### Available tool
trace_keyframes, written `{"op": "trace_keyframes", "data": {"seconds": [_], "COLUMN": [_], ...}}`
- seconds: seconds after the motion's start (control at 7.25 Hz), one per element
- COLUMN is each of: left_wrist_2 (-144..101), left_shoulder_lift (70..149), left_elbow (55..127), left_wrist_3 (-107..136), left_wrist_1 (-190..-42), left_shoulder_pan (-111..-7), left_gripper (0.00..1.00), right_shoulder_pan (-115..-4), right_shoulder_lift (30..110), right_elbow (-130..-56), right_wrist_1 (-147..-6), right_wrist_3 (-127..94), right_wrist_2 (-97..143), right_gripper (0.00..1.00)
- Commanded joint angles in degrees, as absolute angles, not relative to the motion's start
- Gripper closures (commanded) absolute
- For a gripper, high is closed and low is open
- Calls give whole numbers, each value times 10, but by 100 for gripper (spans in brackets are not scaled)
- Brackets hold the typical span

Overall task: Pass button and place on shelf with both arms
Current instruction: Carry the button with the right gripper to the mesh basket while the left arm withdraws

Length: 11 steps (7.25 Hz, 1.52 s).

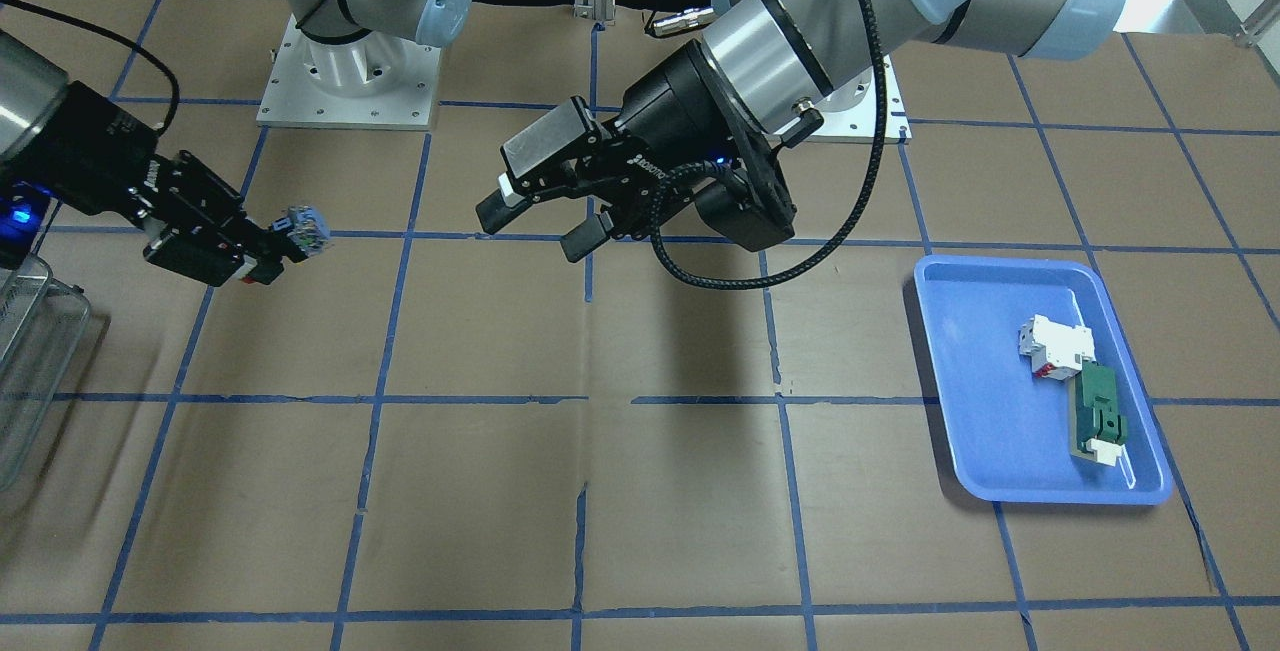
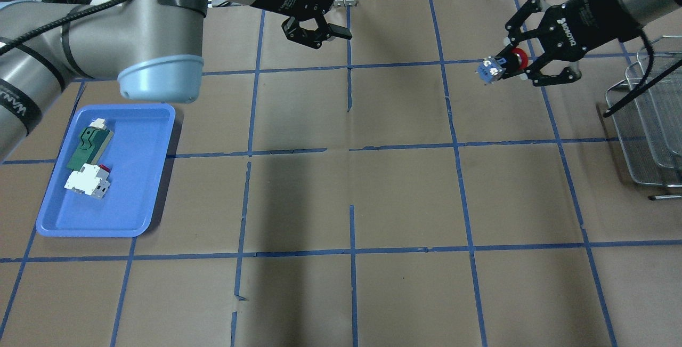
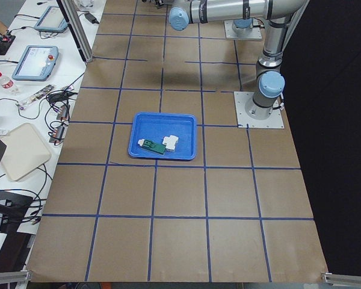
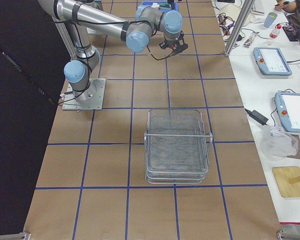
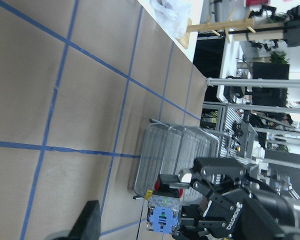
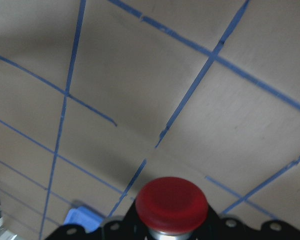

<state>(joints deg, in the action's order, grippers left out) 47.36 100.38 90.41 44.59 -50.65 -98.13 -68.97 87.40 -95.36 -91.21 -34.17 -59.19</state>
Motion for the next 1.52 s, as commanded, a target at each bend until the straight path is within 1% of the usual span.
{"op": "trace_keyframes", "data": {"seconds": [0.0, 0.14, 0.28, 0.41, 0.55, 0.83, 0.97, 1.24, 1.38], "left_wrist_2": [575, 628, 689, 753, 805, 866, 878, 886, 886], "left_shoulder_lift": [1000, 998, 993, 983, 978, 981, 977, 961, 956], "left_elbow": [869, 861, 847, 832, 819, 831, 828, 830, 831], "left_wrist_3": [414, 344, 301, 216, 138, -21, -79, -94, -94], "left_wrist_1": [-611, -664, -720, -782, -856, -904, -935, -945, -950], "left_shoulder_pan": [-980, -977, -982, -980, -975, -948, -939, -924, -925], "left_gripper": [0, 0, 0, 0, 0, 0, 0, 0, 0], "right_shoulder_pan": [-643, -623, -598, -559, -529, -523, -520, -518, -518], "right_shoulder_lift": [865, 842, 800, 761, 728, 672, 650, 643, 640], "right_elbow": [-904, -878, -852, -824, -792, -731, -723, -723, -723], "right_wrist_1": [-860, -859, -860, -859, -857, -862, -861, -867, -880], "right_wrist_3": [-109, -33, 85, 151, 201, 249, 258, 258, 253], "right_wrist_2": [-745, -796, -834, -837, -840, -860, -876, -902, -895], "right_gripper": [100, 100, 100, 100, 100, 100, 100, 100, 78]}}
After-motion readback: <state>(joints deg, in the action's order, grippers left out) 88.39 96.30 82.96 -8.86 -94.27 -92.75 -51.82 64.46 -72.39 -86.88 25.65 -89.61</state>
